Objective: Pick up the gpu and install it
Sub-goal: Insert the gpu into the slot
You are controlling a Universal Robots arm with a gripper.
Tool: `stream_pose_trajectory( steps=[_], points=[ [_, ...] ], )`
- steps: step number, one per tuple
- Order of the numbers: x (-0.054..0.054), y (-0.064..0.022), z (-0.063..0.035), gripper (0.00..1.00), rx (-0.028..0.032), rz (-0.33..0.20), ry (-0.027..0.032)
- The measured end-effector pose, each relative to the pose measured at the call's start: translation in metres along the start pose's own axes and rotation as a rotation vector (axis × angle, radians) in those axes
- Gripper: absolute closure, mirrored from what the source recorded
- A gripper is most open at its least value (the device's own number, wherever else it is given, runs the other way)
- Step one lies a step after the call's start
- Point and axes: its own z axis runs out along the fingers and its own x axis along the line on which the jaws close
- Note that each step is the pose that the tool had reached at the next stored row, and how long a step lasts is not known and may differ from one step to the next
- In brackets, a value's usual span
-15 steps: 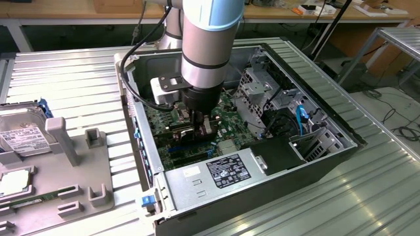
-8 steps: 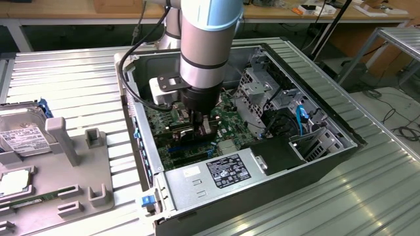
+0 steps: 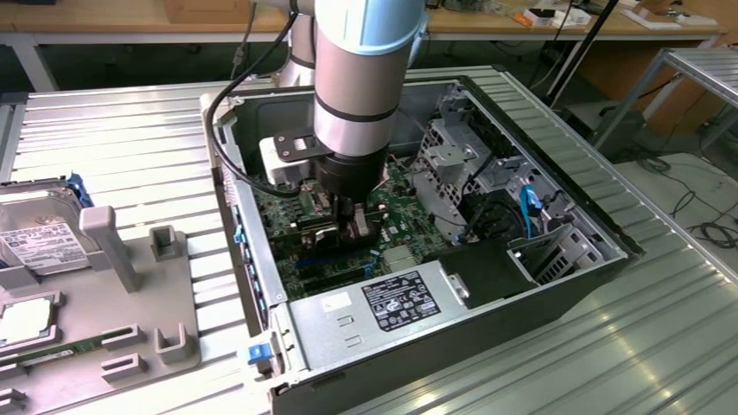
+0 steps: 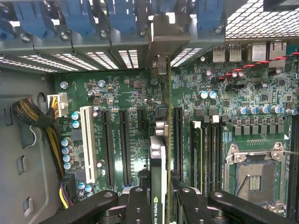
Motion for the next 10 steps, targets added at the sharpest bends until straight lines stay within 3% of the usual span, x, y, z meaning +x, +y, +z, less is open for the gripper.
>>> stream_pose_trajectory(
  steps=[10],
  points=[
    [0.0000, 0.0001, 0.0033, 0.73, 0.0001, 0.000, -0.0003]
  ],
)
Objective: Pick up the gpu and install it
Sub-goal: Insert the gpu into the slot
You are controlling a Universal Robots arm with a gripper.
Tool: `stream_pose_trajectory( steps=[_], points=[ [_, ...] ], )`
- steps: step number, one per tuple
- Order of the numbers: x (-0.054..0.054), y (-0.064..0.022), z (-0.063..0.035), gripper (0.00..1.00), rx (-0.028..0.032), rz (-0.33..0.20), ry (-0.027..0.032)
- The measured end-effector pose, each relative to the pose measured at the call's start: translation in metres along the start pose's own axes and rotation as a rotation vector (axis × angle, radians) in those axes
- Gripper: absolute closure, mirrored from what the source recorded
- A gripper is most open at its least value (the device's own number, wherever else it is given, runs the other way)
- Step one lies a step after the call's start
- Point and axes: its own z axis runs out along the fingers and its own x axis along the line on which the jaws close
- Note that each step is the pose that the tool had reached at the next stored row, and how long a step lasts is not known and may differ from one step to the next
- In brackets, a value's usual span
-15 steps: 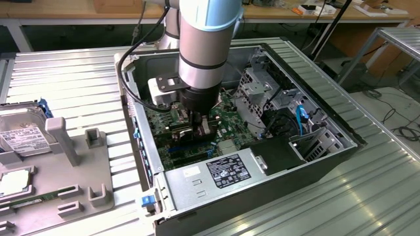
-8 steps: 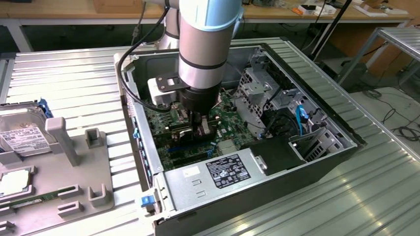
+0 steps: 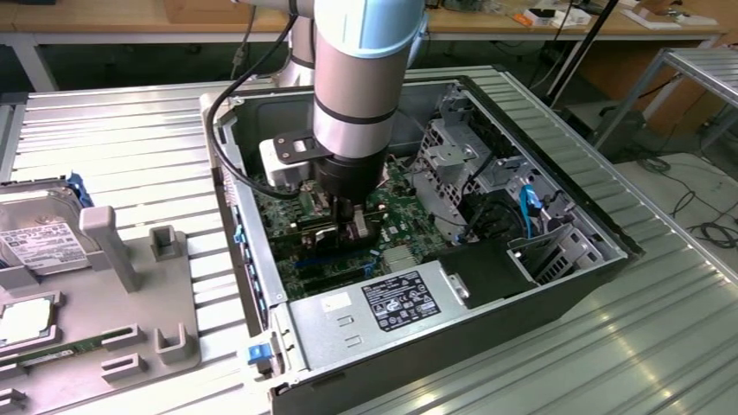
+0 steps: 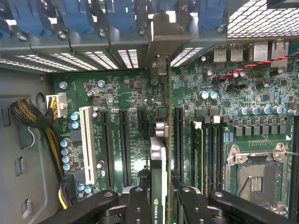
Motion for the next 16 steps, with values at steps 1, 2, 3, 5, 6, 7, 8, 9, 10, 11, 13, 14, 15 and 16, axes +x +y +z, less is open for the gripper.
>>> stream_pose_trajectory(
  steps=[1, 2, 3, 5, 6, 7, 8, 9, 10, 11, 13, 14, 15, 16],
  points=[
    [0.0000, 0.0000, 0.0000, 0.73, 0.0000, 0.000, 0.0000],
    [0.0000, 0.0000, -0.0002, 0.73, 0.0001, 0.000, -0.0002],
    [-0.0001, -0.0001, -0.0008, 0.73, 0.0003, 0.000, -0.0005],
    [-0.0002, -0.0003, -0.0026, 0.73, 0.0007, 0.000, -0.0009],
    [-0.0001, -0.0003, -0.0046, 0.73, 0.0001, 0.000, -0.0001],
    [-0.0002, -0.0005, -0.0059, 0.73, -0.0002, 0.000, -0.0002],
    [-0.0002, -0.0007, -0.0069, 0.73, -0.0011, 0.000, 0.0000],
    [-0.0002, -0.0008, -0.0078, 0.73, -0.0015, 0.000, 0.0000],
    [-0.0002, -0.0008, -0.0079, 0.73, -0.0016, 0.000, -0.0002],
    [-0.0002, -0.0008, -0.0079, 0.73, -0.0015, 0.000, -0.0002],
    [-0.0002, -0.0008, -0.0081, 0.73, -0.0017, 0.000, 0.0001],
    [-0.0004, -0.0008, -0.0082, 0.73, -0.0018, 0.000, 0.0002],
    [-0.0004, -0.0008, -0.0081, 0.73, -0.0018, 0.000, 0.0003],
    [-0.0005, -0.0007, -0.0081, 0.73, -0.0017, 0.000, 0.0001]
  ],
)
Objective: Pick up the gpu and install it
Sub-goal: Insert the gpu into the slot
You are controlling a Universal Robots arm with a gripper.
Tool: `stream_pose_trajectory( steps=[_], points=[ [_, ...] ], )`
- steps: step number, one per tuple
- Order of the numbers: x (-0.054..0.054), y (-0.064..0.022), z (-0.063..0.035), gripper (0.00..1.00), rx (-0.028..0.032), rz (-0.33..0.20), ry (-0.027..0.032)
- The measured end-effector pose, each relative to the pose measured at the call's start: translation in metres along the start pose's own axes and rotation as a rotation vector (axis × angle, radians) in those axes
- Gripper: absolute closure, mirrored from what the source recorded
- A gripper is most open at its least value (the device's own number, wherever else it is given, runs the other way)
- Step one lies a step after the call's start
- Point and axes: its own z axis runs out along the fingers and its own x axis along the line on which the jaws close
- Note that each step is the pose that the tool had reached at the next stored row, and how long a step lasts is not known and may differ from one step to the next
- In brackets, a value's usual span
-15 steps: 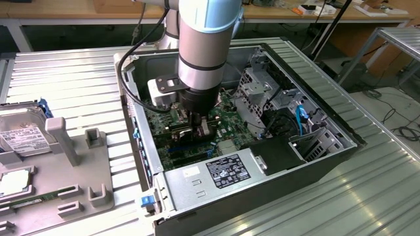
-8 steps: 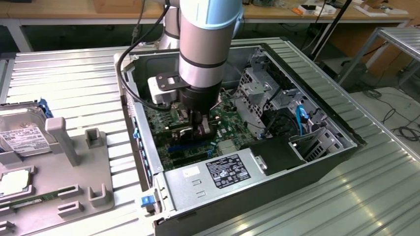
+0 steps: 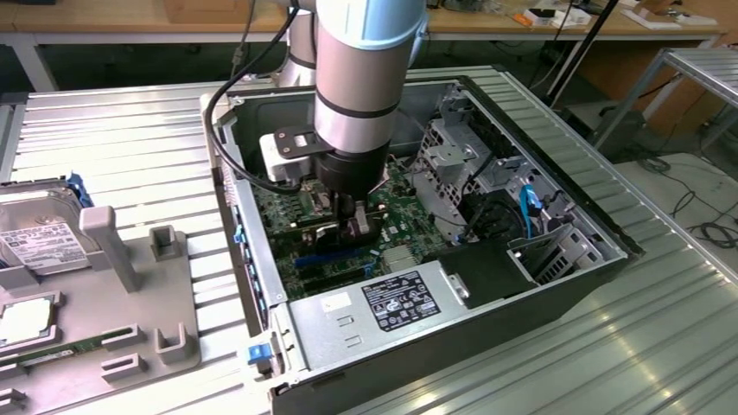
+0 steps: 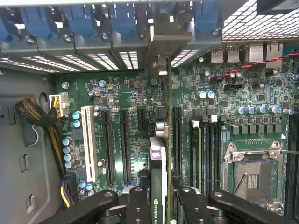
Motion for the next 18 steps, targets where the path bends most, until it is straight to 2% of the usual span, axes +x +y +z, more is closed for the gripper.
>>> stream_pose_trajectory(
  steps=[9, 18],
  points=[
    [-0.0024, 0.0001, 0.0001, 0.73, -0.0001, -0.004, -0.0002],
    [-0.0012, 0.0003, 0.0042, 0.73, -0.0002, -0.005, -0.0001]
  ],
)
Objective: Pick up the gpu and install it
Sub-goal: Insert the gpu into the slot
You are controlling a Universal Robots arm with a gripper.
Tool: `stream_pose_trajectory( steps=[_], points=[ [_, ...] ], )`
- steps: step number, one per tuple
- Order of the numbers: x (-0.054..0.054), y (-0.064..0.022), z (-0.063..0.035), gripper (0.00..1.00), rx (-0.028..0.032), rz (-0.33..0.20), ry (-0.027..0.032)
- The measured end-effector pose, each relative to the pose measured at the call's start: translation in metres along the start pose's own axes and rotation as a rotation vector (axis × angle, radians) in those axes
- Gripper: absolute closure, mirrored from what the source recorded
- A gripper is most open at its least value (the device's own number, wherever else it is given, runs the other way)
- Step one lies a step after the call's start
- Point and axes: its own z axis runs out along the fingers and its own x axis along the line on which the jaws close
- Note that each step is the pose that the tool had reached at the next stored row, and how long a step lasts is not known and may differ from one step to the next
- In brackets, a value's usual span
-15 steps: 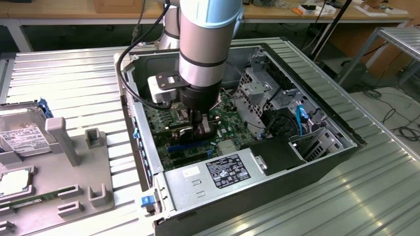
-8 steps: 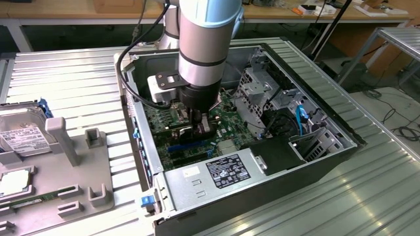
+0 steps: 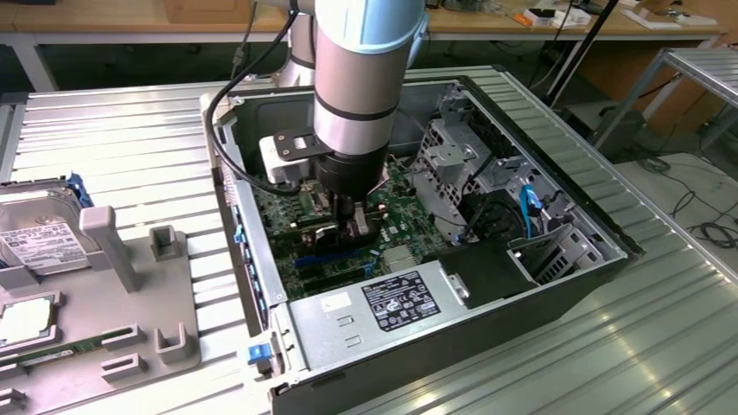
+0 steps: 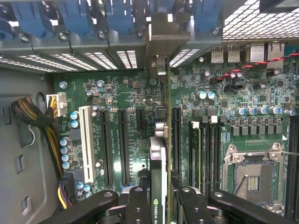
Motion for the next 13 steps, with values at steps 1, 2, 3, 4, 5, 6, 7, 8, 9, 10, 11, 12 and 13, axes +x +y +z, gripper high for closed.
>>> stream_pose_trajectory(
  steps=[1, 2, 3, 4, 5, 6, 7, 8, 9, 10, 11, 12, 13],
  points=[
    [0.0000, 0.0000, 0.0005, 0.73, 0.0000, 0.000, 0.0000],
    [0.0000, 0.0000, 0.0007, 0.73, 0.0000, 0.000, 0.0000],
    [0.0001, 0.0001, 0.0012, 0.73, 0.0000, 0.000, 0.0000],
    [0.0001, 0.0002, 0.0013, 0.73, -0.0001, 0.000, 0.0001],
    [0.0001, 0.0004, 0.0016, 0.73, -0.0001, 0.000, 0.0002],
    [0.0001, 0.0004, 0.0017, 0.73, 0.0000, 0.000, 0.0000],
    [0.0001, 0.0004, 0.0017, 0.73, 0.0000, 0.000, 0.0000],
    [0.0000, 0.0004, 0.0017, 0.73, 0.0000, 0.000, -0.0001],
    [0.0001, 0.0004, 0.0017, 0.73, 0.0000, 0.000, 0.0000],
    [0.0001, 0.0004, 0.0017, 0.73, 0.0000, 0.000, -0.0001],
    [0.0000, 0.0004, 0.0018, 0.73, 0.0000, 0.000, -0.0001],
    [0.0001, 0.0004, 0.0018, 0.73, 0.0000, 0.000, 0.0000],
    [0.0001, 0.0004, 0.0020, 0.73, 0.0000, 0.000, 0.0000]
  ],
)
